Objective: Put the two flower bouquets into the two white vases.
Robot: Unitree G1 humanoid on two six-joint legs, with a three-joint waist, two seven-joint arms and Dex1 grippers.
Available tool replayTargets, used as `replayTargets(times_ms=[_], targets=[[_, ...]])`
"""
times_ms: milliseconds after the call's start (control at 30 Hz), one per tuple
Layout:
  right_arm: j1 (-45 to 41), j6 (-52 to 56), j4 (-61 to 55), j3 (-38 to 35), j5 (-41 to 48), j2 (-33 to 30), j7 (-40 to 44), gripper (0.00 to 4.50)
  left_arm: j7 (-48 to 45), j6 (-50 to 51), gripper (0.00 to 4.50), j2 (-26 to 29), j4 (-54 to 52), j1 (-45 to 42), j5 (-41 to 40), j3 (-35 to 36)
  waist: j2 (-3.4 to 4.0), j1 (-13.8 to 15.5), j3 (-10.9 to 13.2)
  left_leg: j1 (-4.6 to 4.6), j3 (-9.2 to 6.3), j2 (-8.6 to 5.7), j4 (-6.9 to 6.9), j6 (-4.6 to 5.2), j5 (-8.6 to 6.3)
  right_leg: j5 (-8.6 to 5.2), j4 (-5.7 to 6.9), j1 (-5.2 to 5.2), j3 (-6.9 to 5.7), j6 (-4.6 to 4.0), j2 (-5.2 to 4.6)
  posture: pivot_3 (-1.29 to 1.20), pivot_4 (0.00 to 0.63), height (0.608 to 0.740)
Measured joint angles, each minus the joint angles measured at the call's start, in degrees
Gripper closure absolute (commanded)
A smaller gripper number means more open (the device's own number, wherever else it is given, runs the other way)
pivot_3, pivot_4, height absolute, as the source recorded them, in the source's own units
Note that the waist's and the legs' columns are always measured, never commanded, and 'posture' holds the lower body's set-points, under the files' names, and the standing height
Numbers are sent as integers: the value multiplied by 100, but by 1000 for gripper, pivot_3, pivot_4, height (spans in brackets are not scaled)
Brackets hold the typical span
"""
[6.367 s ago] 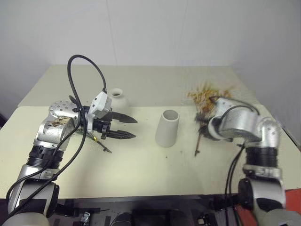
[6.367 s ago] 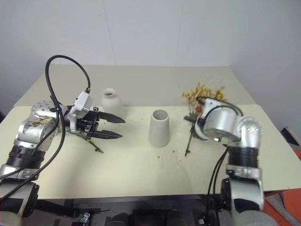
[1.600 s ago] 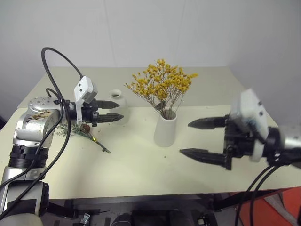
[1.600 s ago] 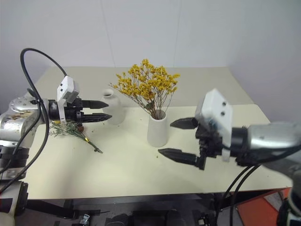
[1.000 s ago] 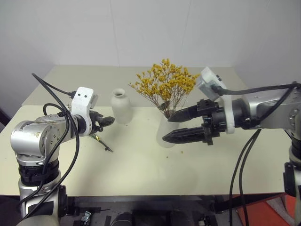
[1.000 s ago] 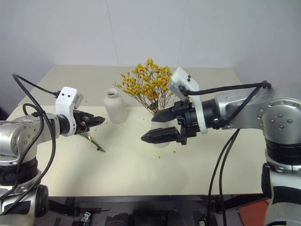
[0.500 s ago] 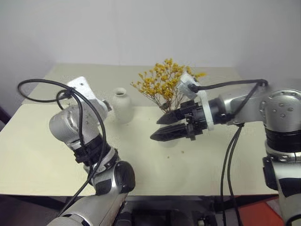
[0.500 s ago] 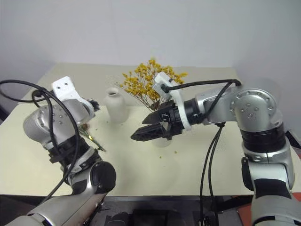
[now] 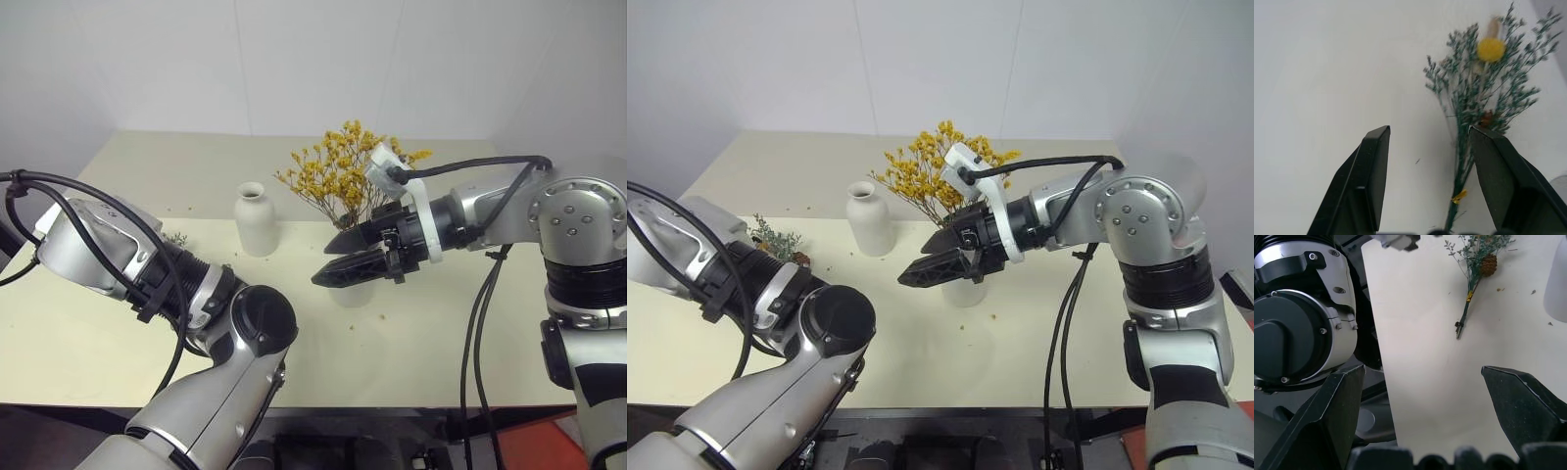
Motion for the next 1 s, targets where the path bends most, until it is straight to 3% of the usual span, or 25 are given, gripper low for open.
replayTargets(times_ms=[300,433,733,1000], targets=[[84,51,-68,-151,-41,223,-148,34,-4848,-1,1719,32,1949,1,4172,-528,1,-73,0,-6,1,2,-8,0,0,0,-6,-5,-3,0,0,0,150,740],[140,143,-114,-302,-32,289,-275,34,-6174,0,1719,31,2302,-119,5519,-265,1,-148,0,-5,-1,6,-12,0,0,1,-4,-9,-4,0,-1,0,150,740],[199,356,-231,-488,21,458,-479,34,-8101,-243,1719,42,2758,-149,7343,27,1,-151,0,3,-2,9,-4,0,0,0,34,-14,-2,1,-1,0,150,740],[217,377,-348,-504,15,607,-594,34,-8909,-594,1719,76,3028,15,7519,-95,1,-142,0,-4,-2,9,-2,0,0,1,57,-19,-1,1,-5,0,150,740]])
